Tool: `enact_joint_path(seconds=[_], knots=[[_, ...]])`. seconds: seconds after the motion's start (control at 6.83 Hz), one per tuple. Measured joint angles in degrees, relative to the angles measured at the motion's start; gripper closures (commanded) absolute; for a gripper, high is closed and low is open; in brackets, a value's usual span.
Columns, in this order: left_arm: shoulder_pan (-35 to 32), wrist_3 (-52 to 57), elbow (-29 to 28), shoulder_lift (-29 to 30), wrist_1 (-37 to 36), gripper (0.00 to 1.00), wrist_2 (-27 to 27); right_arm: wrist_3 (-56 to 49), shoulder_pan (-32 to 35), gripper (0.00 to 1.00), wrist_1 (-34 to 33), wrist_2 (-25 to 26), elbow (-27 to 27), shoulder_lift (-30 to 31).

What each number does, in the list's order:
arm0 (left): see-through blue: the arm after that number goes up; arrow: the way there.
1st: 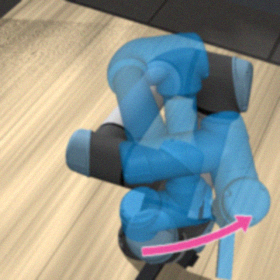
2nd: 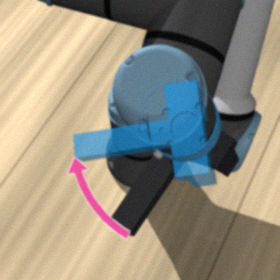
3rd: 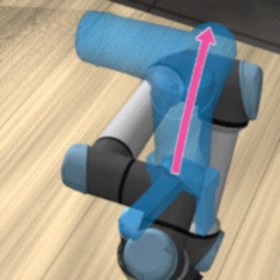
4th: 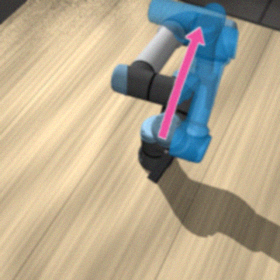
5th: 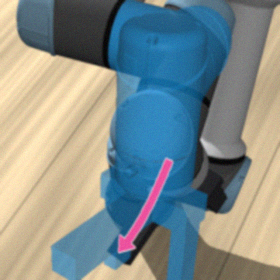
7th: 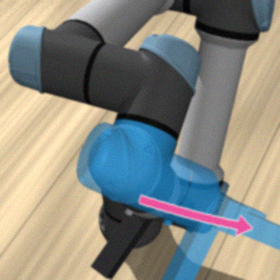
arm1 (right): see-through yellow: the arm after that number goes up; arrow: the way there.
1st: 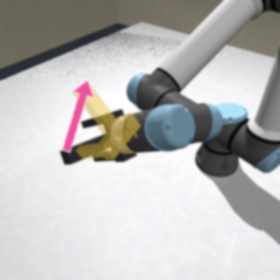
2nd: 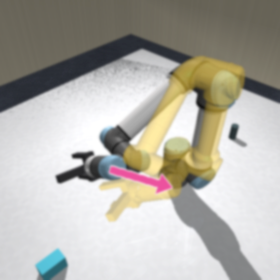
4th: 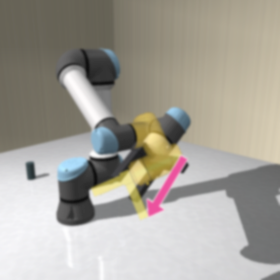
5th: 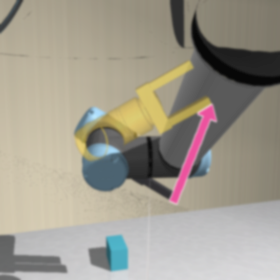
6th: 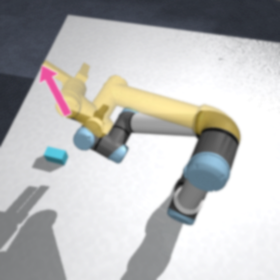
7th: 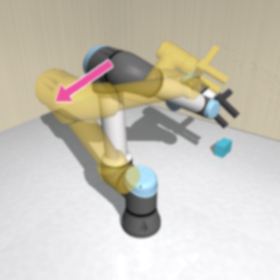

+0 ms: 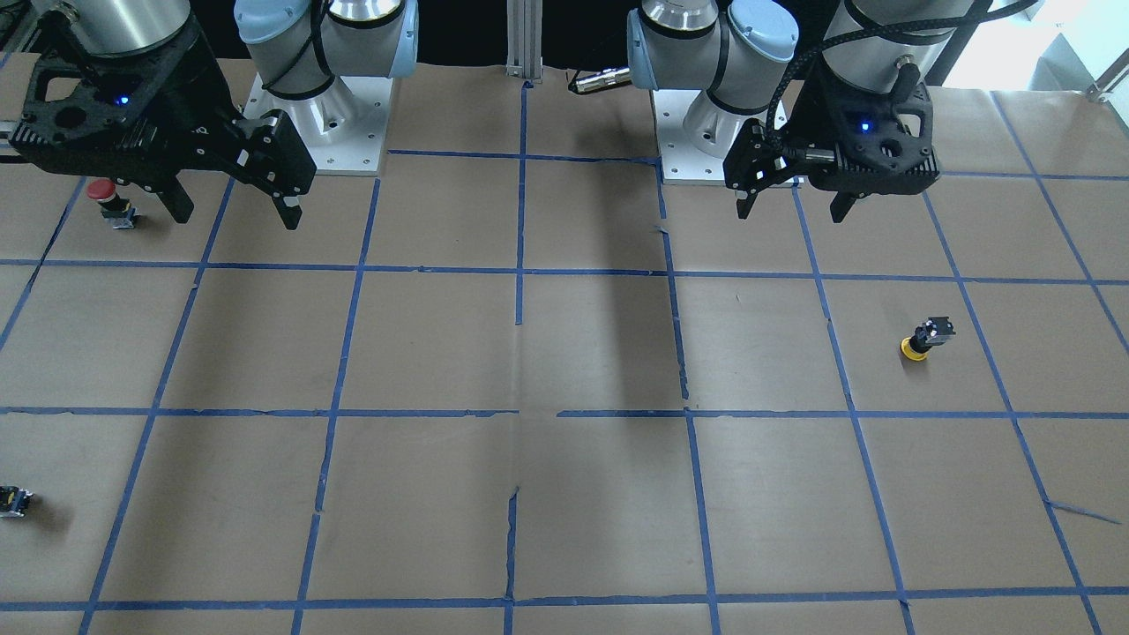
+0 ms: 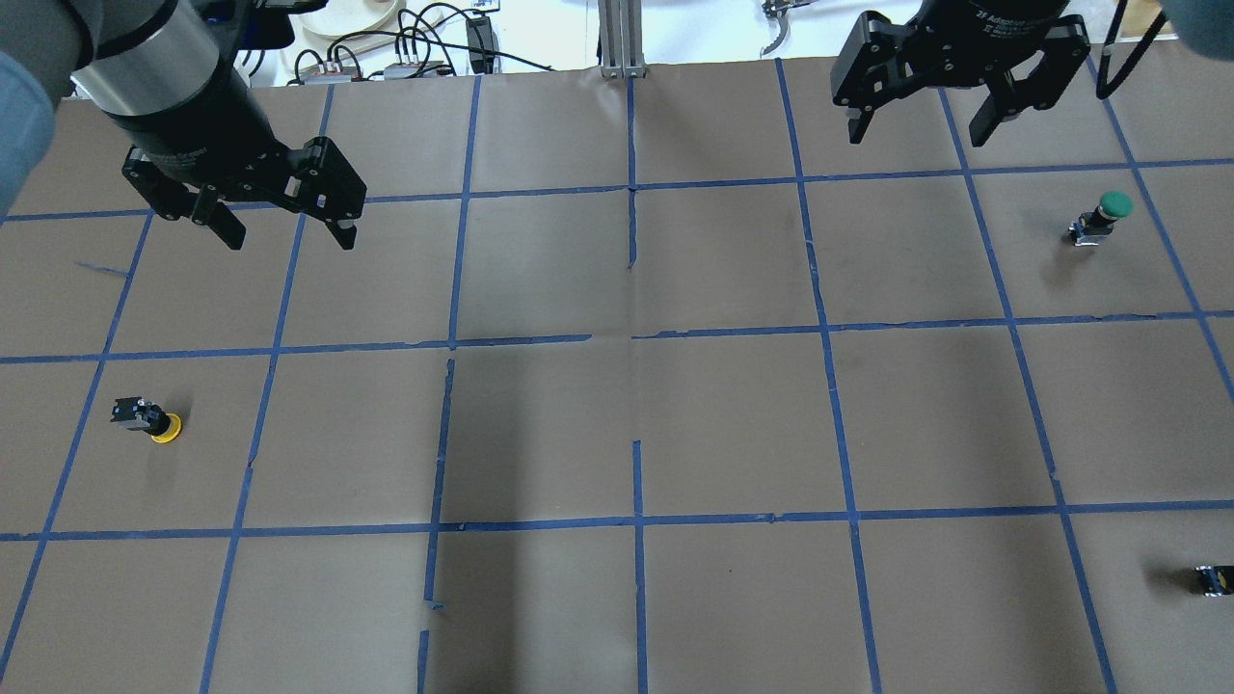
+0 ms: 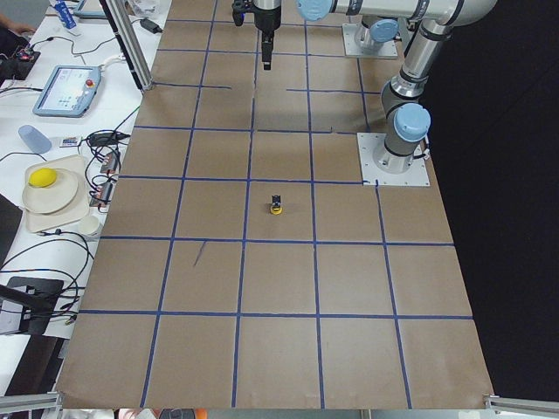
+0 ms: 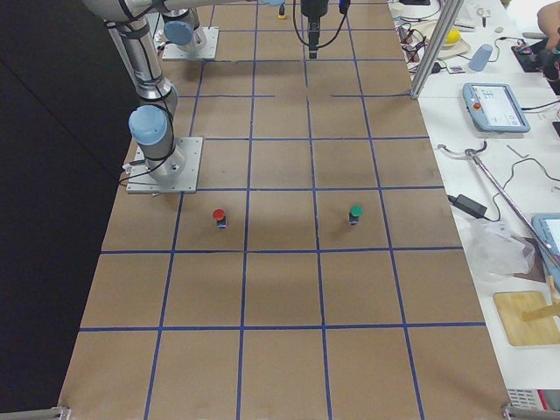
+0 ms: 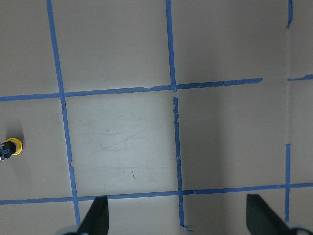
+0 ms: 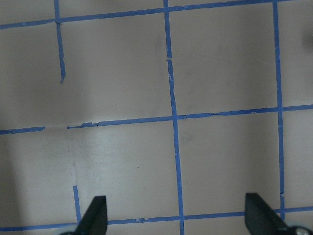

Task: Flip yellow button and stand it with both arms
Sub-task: 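Move the left gripper down toward the yellow button lying on its side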

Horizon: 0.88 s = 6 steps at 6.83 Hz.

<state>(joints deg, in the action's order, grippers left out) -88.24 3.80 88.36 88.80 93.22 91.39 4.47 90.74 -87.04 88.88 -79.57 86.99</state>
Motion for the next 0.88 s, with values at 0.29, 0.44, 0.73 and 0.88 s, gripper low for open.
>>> enact_joint_path(seconds=[0.29, 0.44, 0.73, 0.88], knots=[[0.0, -1.6, 0.4, 0.2, -0.1, 0.0, 0.1, -0.4, 0.0, 0.01, -0.1, 0.9, 0.1, 0.0], [-0.1, -3.0, 0.7, 0.3, -0.1, 0.0, 0.1, -0.3, 0.0, 0.01, -0.1, 1.1, 0.1, 0.0], [0.5, -2.8, 1.4, 0.6, -0.1, 0.0, 0.2, -0.2, 0.0, 0.0, 0.0, 1.2, 0.0, -0.1], [1.8, -0.9, 1.7, 1.7, -0.8, 0.0, 0.1, -0.1, 0.1, 0.0, 0.0, 1.1, 0.0, -0.1]])
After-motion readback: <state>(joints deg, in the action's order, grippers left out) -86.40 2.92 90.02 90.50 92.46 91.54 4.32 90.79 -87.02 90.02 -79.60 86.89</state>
